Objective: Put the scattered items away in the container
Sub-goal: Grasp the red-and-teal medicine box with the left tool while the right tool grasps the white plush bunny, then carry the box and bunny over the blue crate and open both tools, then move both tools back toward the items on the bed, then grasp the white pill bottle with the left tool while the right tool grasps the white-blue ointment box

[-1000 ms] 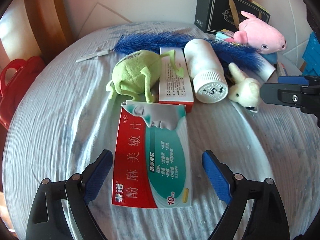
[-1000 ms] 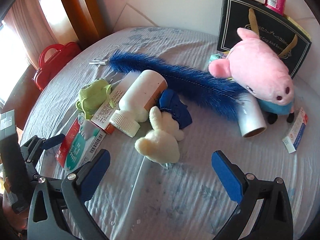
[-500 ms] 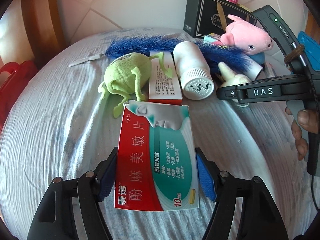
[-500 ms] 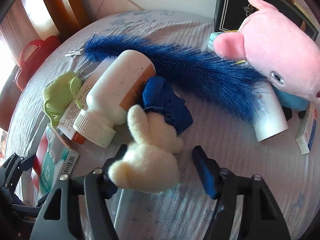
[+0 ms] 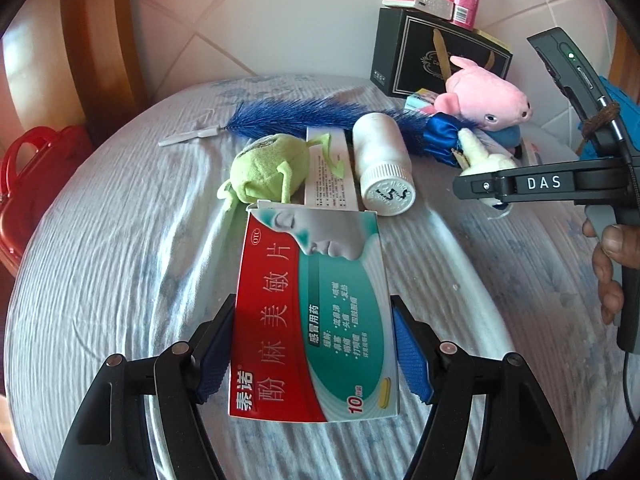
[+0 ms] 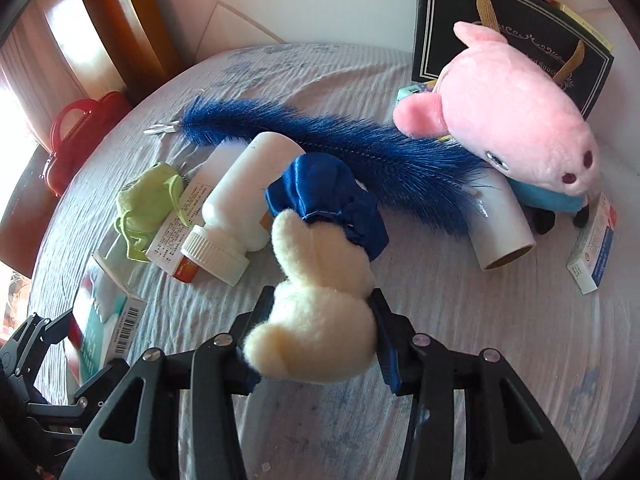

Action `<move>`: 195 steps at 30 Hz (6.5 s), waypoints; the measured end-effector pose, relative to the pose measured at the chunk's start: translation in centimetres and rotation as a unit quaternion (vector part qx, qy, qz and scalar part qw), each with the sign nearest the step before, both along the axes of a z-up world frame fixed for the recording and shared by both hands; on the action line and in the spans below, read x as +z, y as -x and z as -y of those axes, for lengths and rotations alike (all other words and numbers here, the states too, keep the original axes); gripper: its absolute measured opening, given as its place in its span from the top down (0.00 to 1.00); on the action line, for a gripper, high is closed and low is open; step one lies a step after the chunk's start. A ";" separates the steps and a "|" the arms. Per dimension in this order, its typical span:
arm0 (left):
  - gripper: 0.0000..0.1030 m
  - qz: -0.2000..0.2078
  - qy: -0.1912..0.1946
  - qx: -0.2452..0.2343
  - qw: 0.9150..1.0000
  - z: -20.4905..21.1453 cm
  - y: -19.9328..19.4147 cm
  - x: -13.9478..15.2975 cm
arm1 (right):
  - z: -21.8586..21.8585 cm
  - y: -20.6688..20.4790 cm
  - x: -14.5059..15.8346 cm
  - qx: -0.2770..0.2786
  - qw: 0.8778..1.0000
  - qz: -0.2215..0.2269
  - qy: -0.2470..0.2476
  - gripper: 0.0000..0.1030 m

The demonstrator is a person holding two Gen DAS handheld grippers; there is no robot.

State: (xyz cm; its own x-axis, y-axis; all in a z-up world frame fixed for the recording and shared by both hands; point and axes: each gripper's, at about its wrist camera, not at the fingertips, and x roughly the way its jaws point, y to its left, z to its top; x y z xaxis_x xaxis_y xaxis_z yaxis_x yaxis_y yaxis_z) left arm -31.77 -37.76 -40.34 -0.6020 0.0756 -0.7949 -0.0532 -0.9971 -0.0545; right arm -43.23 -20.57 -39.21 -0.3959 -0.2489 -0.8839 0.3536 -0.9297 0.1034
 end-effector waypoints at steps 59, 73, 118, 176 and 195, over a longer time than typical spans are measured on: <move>0.31 -0.173 0.064 -0.101 0.978 -31.6 -6.6 32.1 | -33.0 -20.0 33.0 -0.035 0.968 -0.219 0.114 0.57; 0.31 -0.181 0.084 -0.148 0.969 -46.9 -5.5 35.3 | -47.6 -21.9 36.3 -0.088 0.960 -0.242 0.107 0.57; 0.01 -0.162 0.056 -0.260 0.950 -75.6 0.6 35.7 | -76.2 -19.7 35.1 -0.273 0.932 -0.234 0.044 0.00; 0.01 -0.030 0.080 -0.004 0.996 -15.0 2.6 12.8 | -27.2 -4.9 16.9 -0.087 0.990 -0.102 0.031 0.00; 0.03 -0.019 0.081 -0.028 0.996 -9.5 12.7 -0.5 | -22.6 1.7 1.8 -0.112 0.992 -0.053 -0.030 0.00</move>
